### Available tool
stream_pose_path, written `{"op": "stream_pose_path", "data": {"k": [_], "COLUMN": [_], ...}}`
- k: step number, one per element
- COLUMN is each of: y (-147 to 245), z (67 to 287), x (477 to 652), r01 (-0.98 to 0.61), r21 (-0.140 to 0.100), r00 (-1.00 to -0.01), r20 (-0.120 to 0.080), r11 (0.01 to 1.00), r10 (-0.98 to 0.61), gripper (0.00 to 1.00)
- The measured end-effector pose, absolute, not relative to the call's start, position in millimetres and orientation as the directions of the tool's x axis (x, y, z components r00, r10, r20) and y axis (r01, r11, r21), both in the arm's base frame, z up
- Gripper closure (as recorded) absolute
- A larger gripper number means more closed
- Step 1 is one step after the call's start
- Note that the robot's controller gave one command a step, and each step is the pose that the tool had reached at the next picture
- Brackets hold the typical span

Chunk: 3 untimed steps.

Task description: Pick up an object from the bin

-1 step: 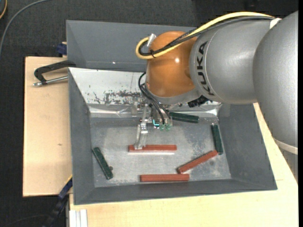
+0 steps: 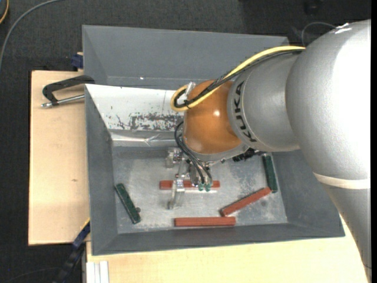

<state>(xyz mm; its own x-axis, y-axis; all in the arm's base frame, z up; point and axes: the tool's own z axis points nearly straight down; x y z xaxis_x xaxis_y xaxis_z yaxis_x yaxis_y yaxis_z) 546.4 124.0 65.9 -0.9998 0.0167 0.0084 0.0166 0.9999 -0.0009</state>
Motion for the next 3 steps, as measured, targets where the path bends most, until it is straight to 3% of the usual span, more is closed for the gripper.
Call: {"op": "stream_pose_path", "data": {"k": [1, 2, 3], "y": [124.7, 92.3, 82.7], "z": [70.7, 188.9, 225.2], "x": [549.3, 564.6, 581.3], "r01": [0.017, -0.306, -0.365], "r21": [0.002, -0.002, -0.002], "r00": [-1.000, -0.952, -0.931], "r20": [-0.001, -0.011, -0.011], "r11": [1.000, 0.952, 0.931], "r10": [0.017, -0.306, -0.365], "gripper": [1.00, 1.00, 1.00]}}
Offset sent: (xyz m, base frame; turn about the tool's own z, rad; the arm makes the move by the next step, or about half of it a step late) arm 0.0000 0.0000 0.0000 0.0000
